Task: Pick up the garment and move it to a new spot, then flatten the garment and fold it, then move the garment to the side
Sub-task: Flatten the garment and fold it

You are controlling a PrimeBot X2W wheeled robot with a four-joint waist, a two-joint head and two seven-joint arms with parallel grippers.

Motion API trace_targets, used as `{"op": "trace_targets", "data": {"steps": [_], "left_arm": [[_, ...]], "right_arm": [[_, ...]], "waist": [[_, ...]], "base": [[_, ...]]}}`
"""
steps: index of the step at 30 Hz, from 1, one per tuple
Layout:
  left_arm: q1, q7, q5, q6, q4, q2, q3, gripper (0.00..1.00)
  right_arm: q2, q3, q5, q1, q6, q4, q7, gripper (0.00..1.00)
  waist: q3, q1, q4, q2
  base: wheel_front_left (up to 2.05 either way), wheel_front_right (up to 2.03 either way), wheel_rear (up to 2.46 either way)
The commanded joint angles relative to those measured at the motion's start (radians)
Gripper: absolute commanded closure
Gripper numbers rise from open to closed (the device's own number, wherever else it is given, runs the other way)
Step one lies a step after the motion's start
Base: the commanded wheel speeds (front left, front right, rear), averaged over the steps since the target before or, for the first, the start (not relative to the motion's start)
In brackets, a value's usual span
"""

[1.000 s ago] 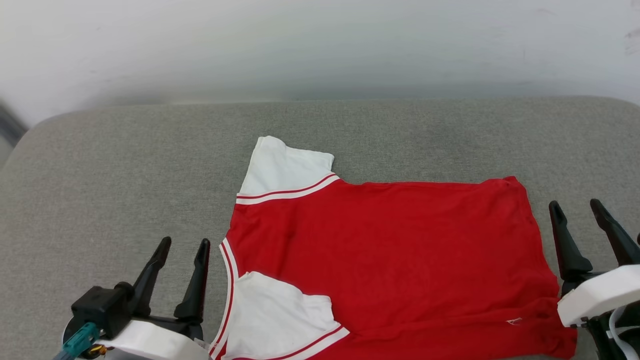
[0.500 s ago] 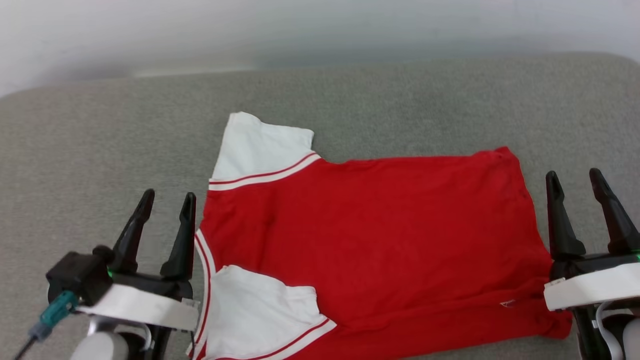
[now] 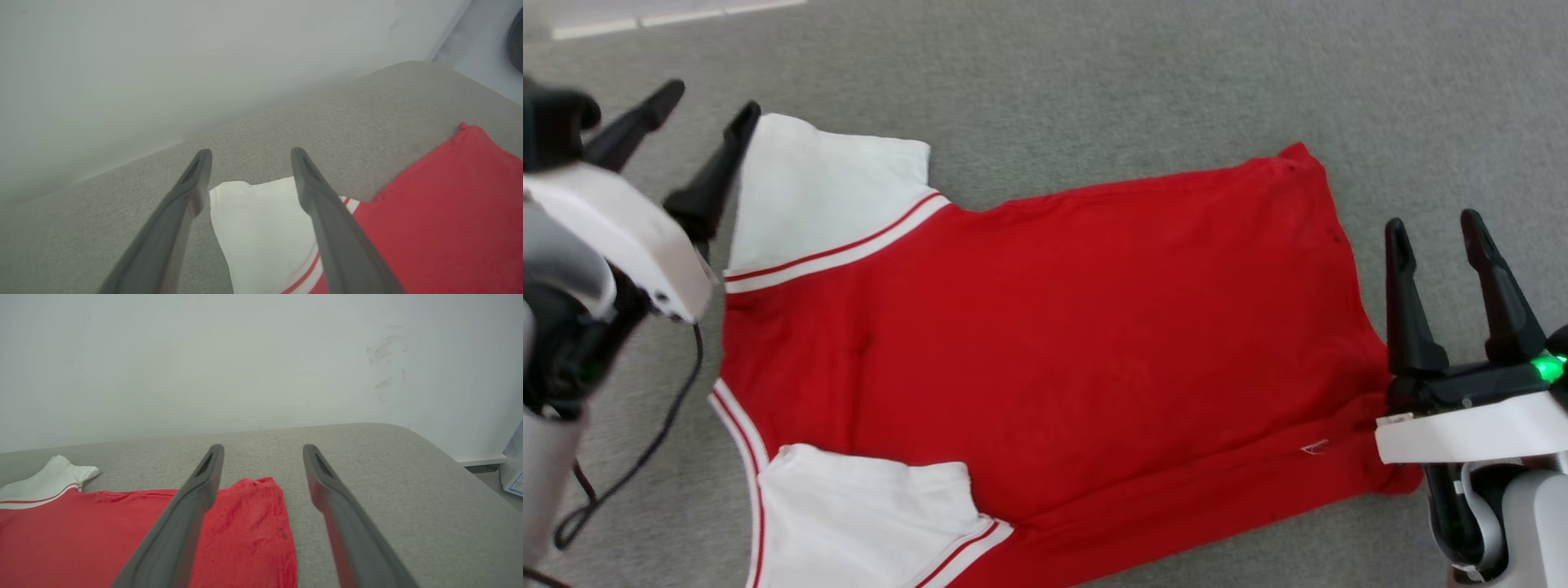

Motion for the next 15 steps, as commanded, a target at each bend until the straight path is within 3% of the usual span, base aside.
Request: {"op": "trace_targets", "data": {"steps": [1, 7, 10, 15], "left_arm": [[-0.080, 0.094, -0.051, -0.003, 0.028, 0.039, -0.027, 0.00], [-0.265, 0.375, -0.154, -0.003, 0.129, 0.147, -0.119, 0.00], [-0.332, 0.513, -0.183, -0.003, 0.206, 0.175, -0.149, 0.00], [-0.399, 0.644, -0.203, -0.001, 0.316, 0.200, -0.174, 0.00]], "right_arm": [[0.013, 0.014, -0.004, -0.029, 0.000, 0.004, -0.016, 0.00], [0.037, 0.039, 0.007, -0.057, 0.000, 0.030, -0.040, 0.00], [0.046, 0.051, 0.014, -0.061, 0.000, 0.045, -0.052, 0.00], [0.063, 0.054, 0.023, -0.074, 0.000, 0.085, -0.070, 0.00]], "waist": [[0.058, -0.0001, -0.055, 0.0000], [0.113, -0.0001, -0.108, 0.0000], [0.136, -0.0001, -0.130, 0.0000], [0.167, -0.0001, -0.160, 0.0000]], "base": [[0.00, 0.00, 0.00], [0.00, 0.00, 0.00], [0.00, 0.00, 0.00], [0.00, 0.00, 0.00]]}}
